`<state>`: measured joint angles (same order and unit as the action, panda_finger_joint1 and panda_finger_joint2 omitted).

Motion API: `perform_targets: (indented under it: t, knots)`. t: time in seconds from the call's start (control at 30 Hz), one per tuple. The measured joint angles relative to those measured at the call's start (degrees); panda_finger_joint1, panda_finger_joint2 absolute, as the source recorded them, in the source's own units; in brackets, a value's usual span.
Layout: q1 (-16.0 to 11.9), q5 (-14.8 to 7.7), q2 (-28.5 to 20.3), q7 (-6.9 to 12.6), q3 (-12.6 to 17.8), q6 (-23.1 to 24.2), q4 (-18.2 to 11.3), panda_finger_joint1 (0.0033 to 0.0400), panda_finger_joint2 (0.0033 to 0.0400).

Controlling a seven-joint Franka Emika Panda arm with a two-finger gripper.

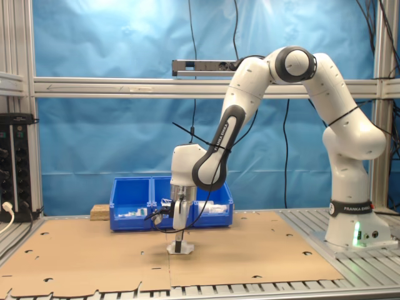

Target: Pick and place sorting task of medical equipment.

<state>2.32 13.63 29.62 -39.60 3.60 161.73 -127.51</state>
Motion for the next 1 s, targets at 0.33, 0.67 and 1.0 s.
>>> perform_targets:
  t: [0.33,0.67,1.0]
  knots:
    - [0.0,0.0,0.0,0.0,0.0,0.0,0.0,0.0356,0.0356]
    - [0.0,0.0,-0.06,0.0,0.0,0.01,0.18,0.0266,0.0266]
    - [0.0,0.0,-0.15,0.0,0.0,0.01,0.79,0.0052,0.0052]
